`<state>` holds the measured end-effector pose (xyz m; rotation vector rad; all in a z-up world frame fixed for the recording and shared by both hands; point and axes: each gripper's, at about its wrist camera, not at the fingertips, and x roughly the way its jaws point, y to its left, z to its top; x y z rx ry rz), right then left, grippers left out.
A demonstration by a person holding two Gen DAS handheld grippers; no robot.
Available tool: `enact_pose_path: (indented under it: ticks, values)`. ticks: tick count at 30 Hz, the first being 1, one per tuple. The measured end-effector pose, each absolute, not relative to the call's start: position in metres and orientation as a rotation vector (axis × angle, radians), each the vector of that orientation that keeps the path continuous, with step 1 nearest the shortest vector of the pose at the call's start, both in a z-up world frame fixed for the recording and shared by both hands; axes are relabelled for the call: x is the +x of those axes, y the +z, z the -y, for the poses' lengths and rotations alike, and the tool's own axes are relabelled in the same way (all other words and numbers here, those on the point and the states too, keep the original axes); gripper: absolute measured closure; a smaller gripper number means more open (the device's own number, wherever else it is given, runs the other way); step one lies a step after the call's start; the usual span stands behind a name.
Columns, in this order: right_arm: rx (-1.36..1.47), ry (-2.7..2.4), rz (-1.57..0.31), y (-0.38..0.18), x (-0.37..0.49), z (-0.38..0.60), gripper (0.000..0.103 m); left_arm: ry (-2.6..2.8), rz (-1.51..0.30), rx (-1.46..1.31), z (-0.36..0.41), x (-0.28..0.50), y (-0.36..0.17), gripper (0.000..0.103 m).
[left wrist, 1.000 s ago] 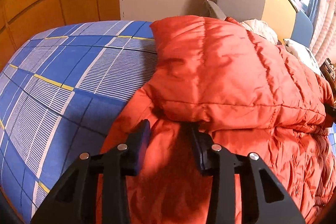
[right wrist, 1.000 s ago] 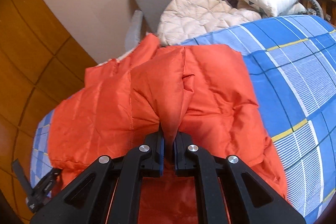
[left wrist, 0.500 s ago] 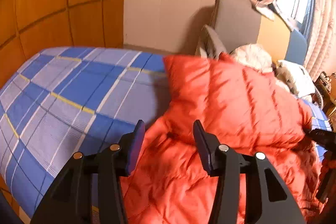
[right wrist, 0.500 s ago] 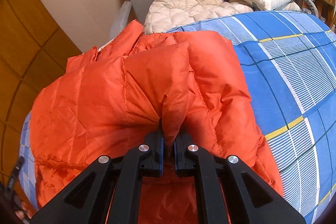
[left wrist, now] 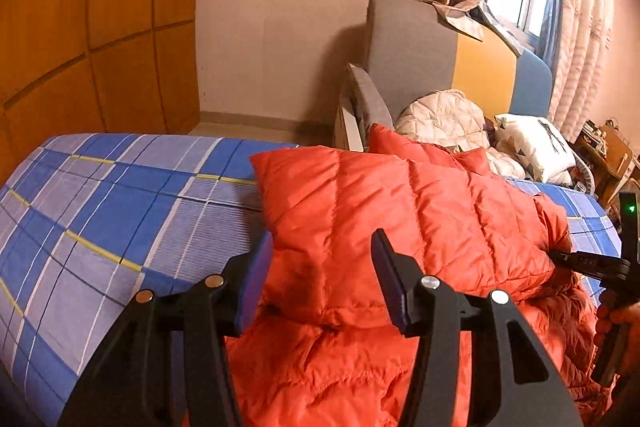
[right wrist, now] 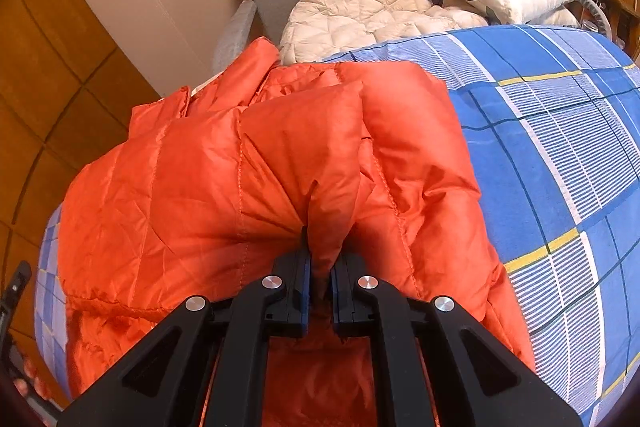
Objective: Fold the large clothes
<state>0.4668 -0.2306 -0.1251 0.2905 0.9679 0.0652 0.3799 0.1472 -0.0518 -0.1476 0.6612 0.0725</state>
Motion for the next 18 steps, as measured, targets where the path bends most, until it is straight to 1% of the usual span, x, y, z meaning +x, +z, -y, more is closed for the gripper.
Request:
enact_pose_path:
  ticks: [10,16,18]
  values:
    - [0.274,0.075,-0.97,-0.126,0.47,0.229,0.097,0.047,-0.704,-0.142,-0.145,0.413,-0.065,0.052]
    - [0.268,0.084,-0.974,-0.128,0.474,0.23,0.097,0.046,-0.755,-0.151,-0.152,0.45,-0.077,0.054]
    - [0.266,0.087,-0.975,-0.129,0.475,0.23,0.097,0.065,-0.784,-0.141,-0.155,0.462,-0.087,0.059]
